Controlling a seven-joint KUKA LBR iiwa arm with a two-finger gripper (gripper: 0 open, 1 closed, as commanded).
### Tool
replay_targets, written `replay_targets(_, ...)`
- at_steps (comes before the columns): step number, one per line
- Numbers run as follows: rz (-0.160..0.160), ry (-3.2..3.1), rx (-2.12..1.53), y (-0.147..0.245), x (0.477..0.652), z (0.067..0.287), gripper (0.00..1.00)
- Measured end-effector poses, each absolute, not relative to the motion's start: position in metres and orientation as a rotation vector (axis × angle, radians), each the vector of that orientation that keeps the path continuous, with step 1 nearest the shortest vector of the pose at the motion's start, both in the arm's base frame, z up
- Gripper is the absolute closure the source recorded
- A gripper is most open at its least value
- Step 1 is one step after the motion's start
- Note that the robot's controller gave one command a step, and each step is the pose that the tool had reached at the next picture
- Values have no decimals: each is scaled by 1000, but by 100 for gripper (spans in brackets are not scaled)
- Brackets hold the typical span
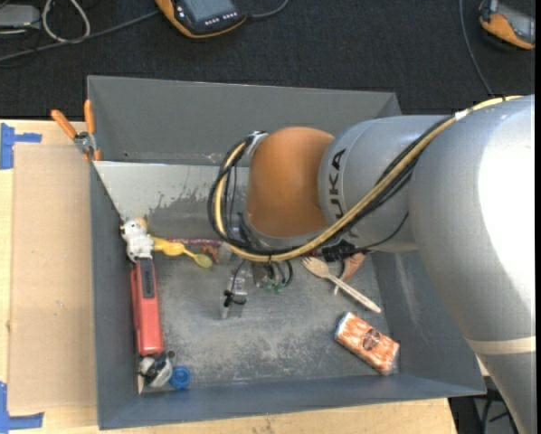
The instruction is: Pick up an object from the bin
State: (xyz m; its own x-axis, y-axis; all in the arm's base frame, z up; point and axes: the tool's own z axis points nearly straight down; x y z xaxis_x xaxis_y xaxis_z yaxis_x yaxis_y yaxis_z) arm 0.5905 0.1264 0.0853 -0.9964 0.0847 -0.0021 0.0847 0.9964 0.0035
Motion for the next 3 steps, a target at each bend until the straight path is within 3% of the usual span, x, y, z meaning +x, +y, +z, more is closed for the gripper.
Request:
replay_targets(1, 5, 3146, 186, 99, 572, 154, 0)
replay_targets(2, 0, 3136, 84, 33, 601, 118, 0)
replay_targets(3, 4, 3148, -16, 20, 587, 121, 0)
